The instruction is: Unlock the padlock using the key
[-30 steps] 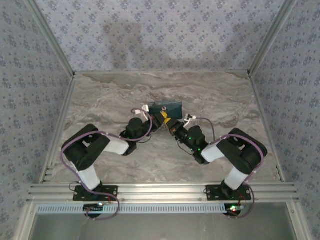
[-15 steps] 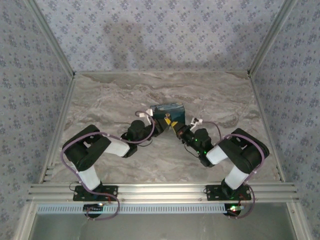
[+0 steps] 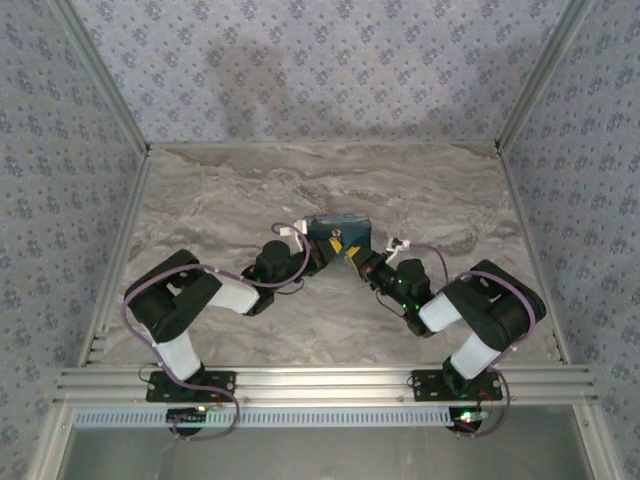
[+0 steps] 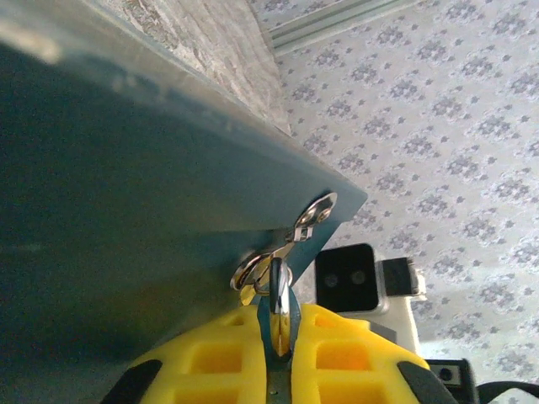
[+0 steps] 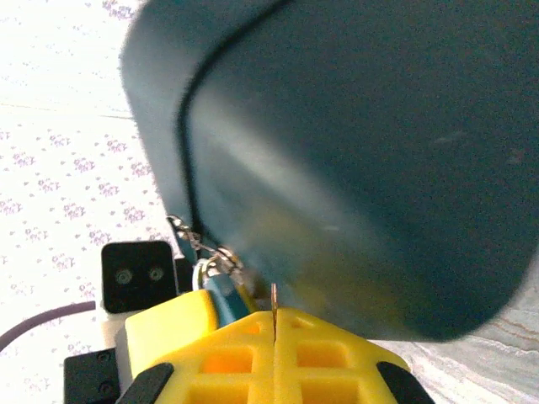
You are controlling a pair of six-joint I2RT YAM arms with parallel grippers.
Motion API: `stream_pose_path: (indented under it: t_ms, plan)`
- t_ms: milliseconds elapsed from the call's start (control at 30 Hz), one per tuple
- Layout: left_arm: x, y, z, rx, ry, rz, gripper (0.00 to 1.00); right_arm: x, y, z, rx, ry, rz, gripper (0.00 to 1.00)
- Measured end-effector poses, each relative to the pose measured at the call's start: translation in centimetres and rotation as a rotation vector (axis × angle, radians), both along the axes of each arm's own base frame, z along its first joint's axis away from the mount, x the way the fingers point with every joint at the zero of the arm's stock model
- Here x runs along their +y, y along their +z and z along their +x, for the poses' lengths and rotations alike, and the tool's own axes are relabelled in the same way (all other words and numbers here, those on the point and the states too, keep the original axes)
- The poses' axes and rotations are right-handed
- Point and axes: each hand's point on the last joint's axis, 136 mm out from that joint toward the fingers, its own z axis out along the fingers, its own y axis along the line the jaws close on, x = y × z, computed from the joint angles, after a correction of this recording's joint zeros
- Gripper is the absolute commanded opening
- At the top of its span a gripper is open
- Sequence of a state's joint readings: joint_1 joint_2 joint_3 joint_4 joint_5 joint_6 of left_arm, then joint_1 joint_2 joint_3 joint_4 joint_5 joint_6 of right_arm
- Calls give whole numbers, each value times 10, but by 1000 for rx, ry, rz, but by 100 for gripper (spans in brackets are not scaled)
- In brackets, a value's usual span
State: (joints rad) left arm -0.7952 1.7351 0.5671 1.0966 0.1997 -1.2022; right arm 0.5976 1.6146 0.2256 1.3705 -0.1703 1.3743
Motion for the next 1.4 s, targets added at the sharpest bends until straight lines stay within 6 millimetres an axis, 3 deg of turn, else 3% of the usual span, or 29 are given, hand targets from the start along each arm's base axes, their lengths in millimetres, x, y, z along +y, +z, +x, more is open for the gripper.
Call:
stream_pose_path:
  t_ms: [300, 433, 533, 700, 800, 1033, 1200, 1300, 1400]
  plan:
    - [-3, -24, -11, -4, -39, 106, 0, -6, 20, -22, -71, 87, -44, 0]
    - [-4, -58, -16, 44, -53, 166, 3, -9, 38, -38, -128, 132, -101, 0]
    - [-2, -80, -18, 74, -58, 207, 9, -16, 56, -47, -189, 151, -154, 0]
    - [-3, -80, -17, 73, -55, 206, 26, -34, 89, -56, -301, 181, -248, 0]
    - [-3, -81, -18, 71, -54, 211, 43, -35, 105, -63, -349, 251, -294, 0]
    - [-1, -74, -42, 72, -83, 235, 55, -19, 149, -95, -512, 485, -349, 0]
    - [16, -61, -64, 62, -94, 253, 57, -13, 178, -112, -630, 576, -355, 0]
    - [27, -41, -72, 28, -90, 261, 61, -11, 186, -117, -660, 617, -356, 0]
    - [40, 0, -77, -57, -79, 252, 72, -9, 187, -118, -664, 647, -363, 0]
